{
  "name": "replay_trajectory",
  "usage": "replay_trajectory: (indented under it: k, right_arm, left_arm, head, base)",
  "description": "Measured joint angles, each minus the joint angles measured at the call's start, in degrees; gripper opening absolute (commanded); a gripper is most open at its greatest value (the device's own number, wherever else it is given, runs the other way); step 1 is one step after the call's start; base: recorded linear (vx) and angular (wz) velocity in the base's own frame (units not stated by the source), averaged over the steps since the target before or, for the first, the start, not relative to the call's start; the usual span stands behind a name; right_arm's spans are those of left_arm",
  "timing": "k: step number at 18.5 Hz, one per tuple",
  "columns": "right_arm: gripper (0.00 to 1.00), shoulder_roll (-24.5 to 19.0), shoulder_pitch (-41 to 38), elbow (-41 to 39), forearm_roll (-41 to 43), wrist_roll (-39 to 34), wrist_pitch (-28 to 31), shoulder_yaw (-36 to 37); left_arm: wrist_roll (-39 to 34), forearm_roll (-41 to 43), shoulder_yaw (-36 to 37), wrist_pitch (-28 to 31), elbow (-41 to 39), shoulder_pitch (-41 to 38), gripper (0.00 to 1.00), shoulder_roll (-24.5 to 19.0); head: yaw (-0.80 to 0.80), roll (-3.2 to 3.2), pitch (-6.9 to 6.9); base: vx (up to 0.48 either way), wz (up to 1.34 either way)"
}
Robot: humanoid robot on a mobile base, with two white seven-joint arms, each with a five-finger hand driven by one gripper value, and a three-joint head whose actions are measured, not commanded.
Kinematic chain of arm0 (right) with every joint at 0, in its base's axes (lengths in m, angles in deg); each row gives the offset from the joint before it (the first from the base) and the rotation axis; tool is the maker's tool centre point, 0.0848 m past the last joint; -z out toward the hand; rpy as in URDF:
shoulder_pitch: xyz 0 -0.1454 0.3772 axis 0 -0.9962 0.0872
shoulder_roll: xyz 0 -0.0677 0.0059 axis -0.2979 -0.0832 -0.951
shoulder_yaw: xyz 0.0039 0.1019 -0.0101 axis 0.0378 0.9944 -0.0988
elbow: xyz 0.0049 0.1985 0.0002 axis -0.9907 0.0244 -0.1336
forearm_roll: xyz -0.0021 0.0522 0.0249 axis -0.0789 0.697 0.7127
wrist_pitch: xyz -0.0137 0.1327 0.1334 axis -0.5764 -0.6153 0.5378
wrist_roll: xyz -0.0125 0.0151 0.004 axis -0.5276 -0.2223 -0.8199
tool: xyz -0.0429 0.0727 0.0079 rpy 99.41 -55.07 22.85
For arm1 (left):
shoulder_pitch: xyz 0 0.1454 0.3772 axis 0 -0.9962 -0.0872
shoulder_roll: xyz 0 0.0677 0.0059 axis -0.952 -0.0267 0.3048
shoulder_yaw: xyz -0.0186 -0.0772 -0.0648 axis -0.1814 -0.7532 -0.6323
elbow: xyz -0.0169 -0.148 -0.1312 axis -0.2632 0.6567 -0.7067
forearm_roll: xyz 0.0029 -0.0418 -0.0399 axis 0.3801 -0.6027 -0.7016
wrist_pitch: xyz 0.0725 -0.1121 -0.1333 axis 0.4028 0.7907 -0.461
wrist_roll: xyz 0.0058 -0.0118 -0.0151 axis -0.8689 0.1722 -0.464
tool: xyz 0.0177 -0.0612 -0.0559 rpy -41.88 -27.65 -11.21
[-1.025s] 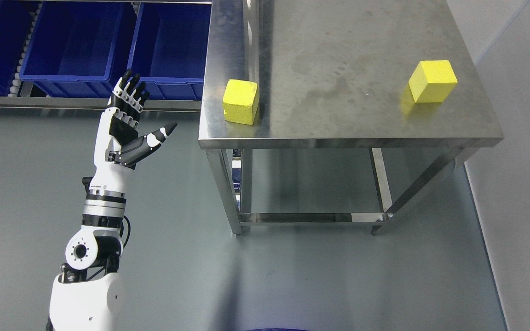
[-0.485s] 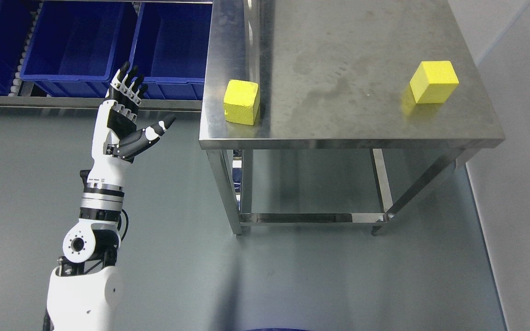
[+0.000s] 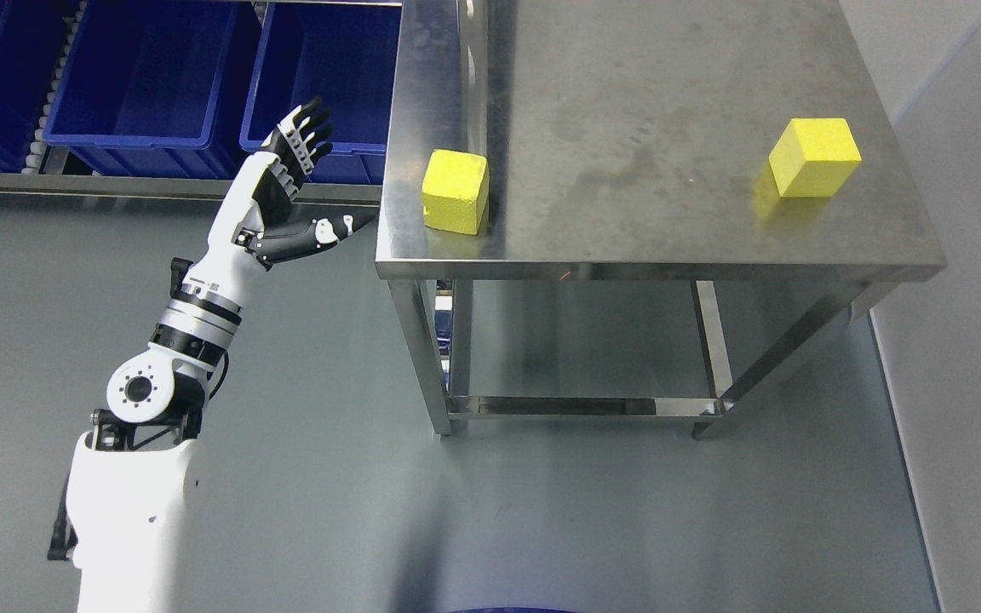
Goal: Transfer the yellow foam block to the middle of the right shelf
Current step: 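Reach the left hand toward the yellow foam cube at the table's near edge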
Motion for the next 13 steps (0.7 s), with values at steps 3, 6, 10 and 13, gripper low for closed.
replay_trajectory:
  k: [3, 6, 10, 13]
  right_arm:
    - [1.0, 0.0, 0.0, 0.0, 0.0, 0.0, 0.0, 0.0]
    - [1.0, 0.0, 0.0, 0.0, 0.0, 0.0, 0.0, 0.0]
    - [1.0, 0.0, 0.0, 0.0, 0.0, 0.0, 0.0, 0.0]
    - [1.0, 0.0, 0.0, 0.0, 0.0, 0.0, 0.0, 0.0]
  left_arm:
    - [2.2, 2.1, 2.0, 0.9, 1.6, 2.5, 1.0, -0.9]
    - [3.9, 3.4, 4.1, 2.6, 2.9, 4.6, 1.0, -1.5]
    - [6.0, 4.2, 6.8, 3.7, 4.7, 6.9, 1.0, -1.7]
    - [8.5, 4.6, 8.5, 4.0, 6.1, 8.1, 1.0, -1.4]
  head:
    - [0.0, 0.0, 0.0]
    - [0.0, 0.0, 0.0]
    - [0.0, 0.0, 0.0]
    - [0.0, 0.0, 0.0]
  base:
    - [0.018, 0.06]
    - [0.022, 0.07]
    - [0.038, 0.07]
    - [0.047, 0.05]
